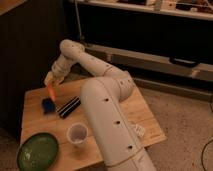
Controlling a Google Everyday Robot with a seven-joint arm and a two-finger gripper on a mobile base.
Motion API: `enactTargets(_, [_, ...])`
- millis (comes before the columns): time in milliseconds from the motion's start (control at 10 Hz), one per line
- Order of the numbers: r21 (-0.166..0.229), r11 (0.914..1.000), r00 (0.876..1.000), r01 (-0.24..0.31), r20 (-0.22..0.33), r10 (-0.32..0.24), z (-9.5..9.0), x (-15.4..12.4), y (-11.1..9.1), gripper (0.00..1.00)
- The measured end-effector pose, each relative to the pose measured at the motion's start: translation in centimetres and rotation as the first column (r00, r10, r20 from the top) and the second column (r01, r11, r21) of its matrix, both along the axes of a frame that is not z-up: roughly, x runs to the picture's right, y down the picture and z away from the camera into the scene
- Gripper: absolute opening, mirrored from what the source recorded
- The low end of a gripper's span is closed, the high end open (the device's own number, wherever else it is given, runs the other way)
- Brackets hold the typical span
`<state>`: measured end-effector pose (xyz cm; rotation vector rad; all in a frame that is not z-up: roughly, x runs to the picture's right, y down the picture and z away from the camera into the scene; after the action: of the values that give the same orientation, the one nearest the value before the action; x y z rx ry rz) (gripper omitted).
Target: Place the pepper on the white sponge
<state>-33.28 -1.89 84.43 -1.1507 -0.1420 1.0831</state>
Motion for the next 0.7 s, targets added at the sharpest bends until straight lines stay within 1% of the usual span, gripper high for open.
enactTargets(100, [-0.005, 0.9999, 1.000, 0.015, 0.000, -0.015, 0.2, -0.4, 0.9, 0.11])
enactTargets(200, [-0.007, 0.9996, 1.000, 0.028, -0.006, -0.028, 0.7, -0.5, 1.5, 0.11])
enactTargets(400, [-0.003, 0.9983, 0.998, 0.058, -0.028, -0.058, 1.5, -0.6, 2.0, 0.11])
enactTargets(500, [-0.004, 0.9977, 0.997, 0.067, -0.034, -0.067, 2.0, -1.2, 2.4, 0.11])
enactTargets(700, [-0.016, 0.9964, 0.995, 0.084, -0.044, -0.084, 2.8, -1.4, 3.2, 0.11])
